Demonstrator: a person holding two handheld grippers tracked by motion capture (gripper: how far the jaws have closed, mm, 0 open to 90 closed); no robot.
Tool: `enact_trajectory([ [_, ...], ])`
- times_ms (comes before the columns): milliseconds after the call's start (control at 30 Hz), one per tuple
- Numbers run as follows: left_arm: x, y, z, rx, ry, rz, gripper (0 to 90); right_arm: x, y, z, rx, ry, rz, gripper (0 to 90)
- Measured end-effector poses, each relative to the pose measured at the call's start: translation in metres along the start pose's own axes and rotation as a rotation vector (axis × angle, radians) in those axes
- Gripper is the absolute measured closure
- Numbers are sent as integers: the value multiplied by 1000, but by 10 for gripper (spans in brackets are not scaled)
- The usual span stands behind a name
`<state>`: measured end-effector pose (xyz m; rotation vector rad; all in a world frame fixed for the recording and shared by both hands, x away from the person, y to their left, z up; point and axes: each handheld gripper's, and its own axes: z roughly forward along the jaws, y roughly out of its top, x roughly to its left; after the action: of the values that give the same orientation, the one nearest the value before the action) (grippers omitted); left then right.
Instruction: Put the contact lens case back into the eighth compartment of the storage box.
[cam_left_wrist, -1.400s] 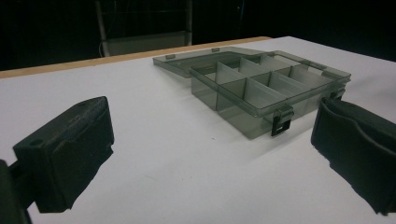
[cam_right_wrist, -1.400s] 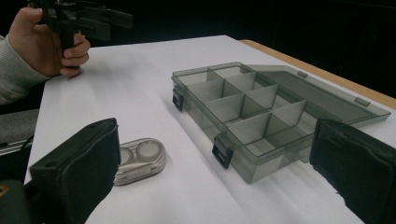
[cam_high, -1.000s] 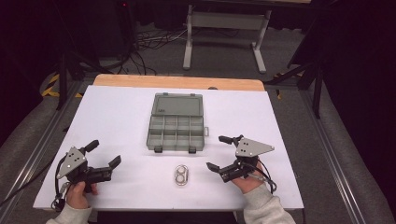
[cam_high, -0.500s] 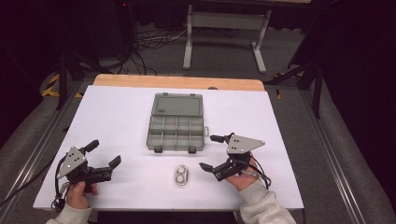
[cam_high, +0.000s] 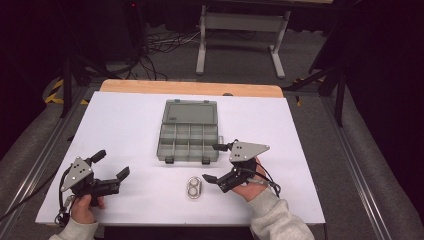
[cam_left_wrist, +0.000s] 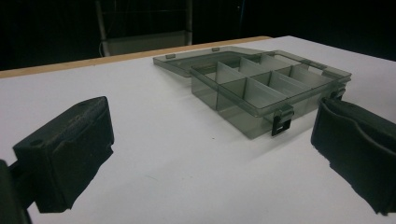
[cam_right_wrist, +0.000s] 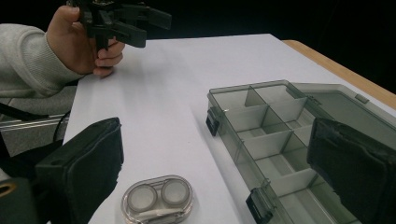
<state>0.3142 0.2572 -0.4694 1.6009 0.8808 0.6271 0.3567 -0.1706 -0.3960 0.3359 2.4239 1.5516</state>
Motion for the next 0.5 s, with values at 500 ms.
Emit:
enact_trajectory([
  [500,0,0,0,1,-1,2,1,1,6,18,36,32,-21,46],
])
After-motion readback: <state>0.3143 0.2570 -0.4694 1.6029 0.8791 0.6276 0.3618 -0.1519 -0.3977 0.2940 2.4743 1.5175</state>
